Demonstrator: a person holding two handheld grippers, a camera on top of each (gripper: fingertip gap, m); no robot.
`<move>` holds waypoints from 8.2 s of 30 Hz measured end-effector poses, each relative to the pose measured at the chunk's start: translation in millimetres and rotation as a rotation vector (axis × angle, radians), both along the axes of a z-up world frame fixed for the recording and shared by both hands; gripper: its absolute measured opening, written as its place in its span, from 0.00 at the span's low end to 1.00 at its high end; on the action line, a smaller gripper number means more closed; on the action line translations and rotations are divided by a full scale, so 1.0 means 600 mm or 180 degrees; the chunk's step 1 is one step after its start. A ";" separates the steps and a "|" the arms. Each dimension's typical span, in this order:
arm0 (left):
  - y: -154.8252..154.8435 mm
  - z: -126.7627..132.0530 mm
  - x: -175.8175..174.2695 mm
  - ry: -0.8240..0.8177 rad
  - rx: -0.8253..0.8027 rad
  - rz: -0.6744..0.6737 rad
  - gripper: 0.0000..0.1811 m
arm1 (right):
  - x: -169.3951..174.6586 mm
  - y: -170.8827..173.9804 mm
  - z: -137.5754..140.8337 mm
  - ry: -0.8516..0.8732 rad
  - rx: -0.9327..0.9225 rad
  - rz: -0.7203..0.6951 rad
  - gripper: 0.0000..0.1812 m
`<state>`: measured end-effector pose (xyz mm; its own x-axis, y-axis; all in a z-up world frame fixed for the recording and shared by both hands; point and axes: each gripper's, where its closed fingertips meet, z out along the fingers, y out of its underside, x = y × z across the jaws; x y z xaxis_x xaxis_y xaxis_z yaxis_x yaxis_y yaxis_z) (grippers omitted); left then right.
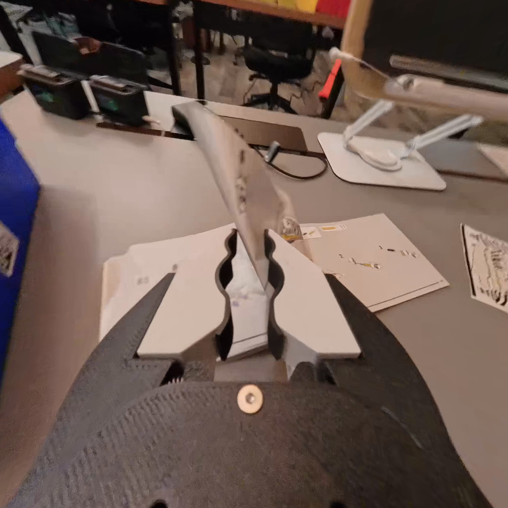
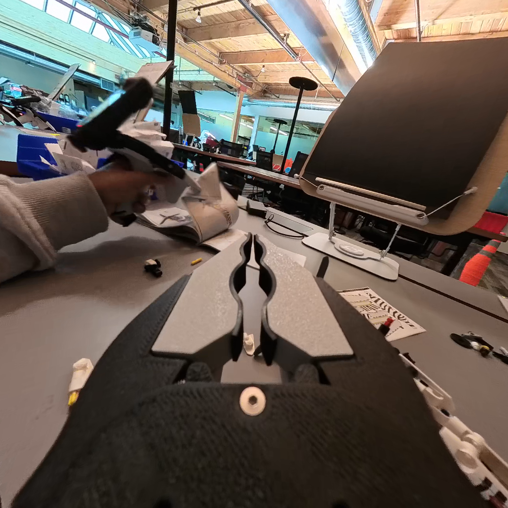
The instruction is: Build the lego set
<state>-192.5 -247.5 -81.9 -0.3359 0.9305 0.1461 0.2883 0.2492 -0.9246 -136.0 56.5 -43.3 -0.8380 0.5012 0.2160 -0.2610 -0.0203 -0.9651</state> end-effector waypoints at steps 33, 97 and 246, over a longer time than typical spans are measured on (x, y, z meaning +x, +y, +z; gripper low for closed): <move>0.119 -0.013 0.020 0.0109 -0.0214 -0.0779 0.16 | -0.030 0.048 0.024 -0.0509 -0.0682 0.0033 0.00; 0.463 -0.134 0.109 -0.1396 0.0411 -0.2834 0.11 | -0.014 0.045 0.036 -0.0498 -0.0958 0.0347 0.06; 0.376 -0.125 0.117 -0.1547 -0.0821 -0.3678 0.02 | 0.030 -0.020 -0.202 -0.1566 0.2442 0.1409 0.20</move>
